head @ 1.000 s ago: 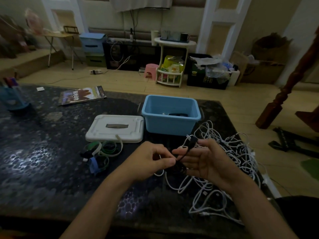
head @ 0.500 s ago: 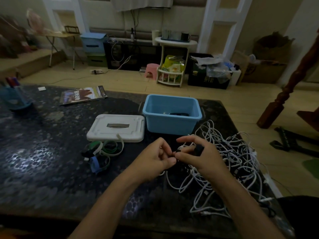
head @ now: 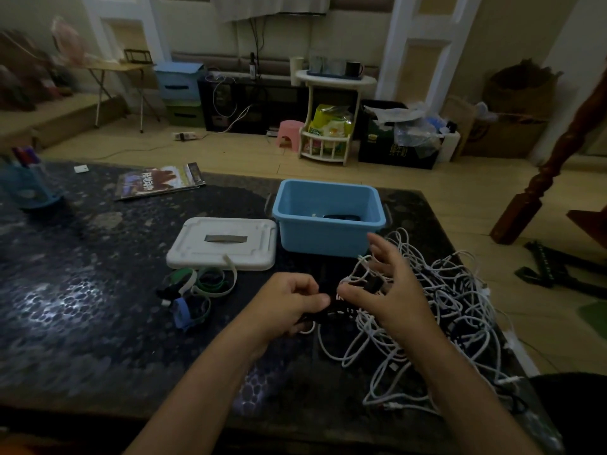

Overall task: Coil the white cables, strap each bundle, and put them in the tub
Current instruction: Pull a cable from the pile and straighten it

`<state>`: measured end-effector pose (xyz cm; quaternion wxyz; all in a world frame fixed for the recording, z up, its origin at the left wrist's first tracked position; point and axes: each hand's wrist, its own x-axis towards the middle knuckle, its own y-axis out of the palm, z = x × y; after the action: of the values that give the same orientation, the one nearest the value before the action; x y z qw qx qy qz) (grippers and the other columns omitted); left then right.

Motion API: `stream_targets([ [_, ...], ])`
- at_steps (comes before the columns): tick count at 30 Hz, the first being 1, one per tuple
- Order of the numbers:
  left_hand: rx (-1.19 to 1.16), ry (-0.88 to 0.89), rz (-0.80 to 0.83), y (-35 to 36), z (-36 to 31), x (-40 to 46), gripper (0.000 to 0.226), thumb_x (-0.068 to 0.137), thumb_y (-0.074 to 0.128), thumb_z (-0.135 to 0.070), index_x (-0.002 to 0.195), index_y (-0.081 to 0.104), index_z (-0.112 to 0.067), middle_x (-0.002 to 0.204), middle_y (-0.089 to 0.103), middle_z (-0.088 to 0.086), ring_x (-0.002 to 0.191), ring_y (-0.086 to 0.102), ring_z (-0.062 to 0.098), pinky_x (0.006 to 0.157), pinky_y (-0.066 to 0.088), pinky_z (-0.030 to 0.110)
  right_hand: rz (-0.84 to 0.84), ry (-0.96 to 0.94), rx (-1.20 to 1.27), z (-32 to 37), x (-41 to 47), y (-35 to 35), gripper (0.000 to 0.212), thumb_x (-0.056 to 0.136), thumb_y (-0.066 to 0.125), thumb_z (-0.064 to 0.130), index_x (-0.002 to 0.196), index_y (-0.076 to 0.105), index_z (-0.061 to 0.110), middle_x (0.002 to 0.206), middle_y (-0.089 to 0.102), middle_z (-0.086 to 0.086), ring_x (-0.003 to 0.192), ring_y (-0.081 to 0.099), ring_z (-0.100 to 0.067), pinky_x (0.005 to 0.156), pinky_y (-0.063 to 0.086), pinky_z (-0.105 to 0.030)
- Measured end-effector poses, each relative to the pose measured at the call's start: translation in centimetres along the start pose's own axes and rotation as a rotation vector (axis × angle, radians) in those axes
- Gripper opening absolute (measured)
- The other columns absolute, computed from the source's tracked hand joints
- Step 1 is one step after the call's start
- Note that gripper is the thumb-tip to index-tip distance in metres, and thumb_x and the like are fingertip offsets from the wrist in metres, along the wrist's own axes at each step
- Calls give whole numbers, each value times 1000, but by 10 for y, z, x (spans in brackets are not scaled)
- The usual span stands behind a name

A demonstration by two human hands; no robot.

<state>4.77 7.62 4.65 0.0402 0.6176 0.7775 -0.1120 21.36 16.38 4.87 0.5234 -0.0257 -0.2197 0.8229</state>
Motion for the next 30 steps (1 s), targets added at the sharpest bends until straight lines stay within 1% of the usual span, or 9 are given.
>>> stream_targets([
  [2,-19,-33,-8,-1,0,0,31,91,66,-5,65,50,-10,58,44,11,35,32,13,35,23,18,9,-293,-272,-1,0,-4,49,76,83,36,121,66,40,124,57,21,121,48,6,101,40,-21],
  [3,-34,-50,-18,-1,0,0,31,91,66,-6,64,50,-10,56,44,10,35,31,13,35,22,18,70,-384,-341,0,-1,-2,33,78,77,42,111,71,39,116,63,23,118,51,5,103,41,-27],
  [4,-46,-66,-27,-2,-1,0,31,91,66,-7,64,50,-10,53,44,8,35,31,13,36,20,18,144,-403,-366,2,-4,0,25,79,75,45,104,73,38,107,67,24,113,56,4,100,44,-32],
  [6,-72,-92,-47,-4,-3,-1,35,91,64,-7,60,49,-13,48,47,3,33,31,13,38,17,18,245,-336,-336,7,-9,4,28,75,78,46,101,73,38,98,68,25,102,61,4,94,50,-32],
  [9,-135,-135,-74,-5,-4,-2,37,95,58,-6,61,45,-14,47,57,-5,32,30,12,41,16,18,192,-362,-368,7,-11,7,35,68,78,53,100,70,41,93,64,34,99,59,6,98,48,-28],
  [13,-190,-146,-75,-3,-4,-3,35,97,57,-10,64,45,-15,47,50,1,30,29,11,41,15,15,172,-384,-382,5,-12,12,33,75,82,44,105,69,39,99,69,24,96,63,6,86,53,-27],
  [19,-182,-136,-127,-2,-4,-4,35,99,57,-16,64,48,-16,47,43,1,34,28,12,43,14,17,144,-433,-336,1,-13,19,28,80,81,36,105,72,31,98,72,18,91,65,4,83,53,-22],
  [24,-127,-96,-209,-1,-1,-4,36,97,61,-20,63,52,-17,49,41,2,35,30,13,39,21,15,155,-449,-333,0,-14,26,28,83,67,45,103,75,26,92,69,13,86,63,-2,77,52,-23],
  [30,-96,-24,-253,0,-2,-8,35,96,63,-19,61,62,-17,49,46,2,37,37,14,36,25,16,174,-381,-270,-1,-11,27,31,81,67,47,100,76,25,91,67,13,86,64,-1,77,51,-20],
])
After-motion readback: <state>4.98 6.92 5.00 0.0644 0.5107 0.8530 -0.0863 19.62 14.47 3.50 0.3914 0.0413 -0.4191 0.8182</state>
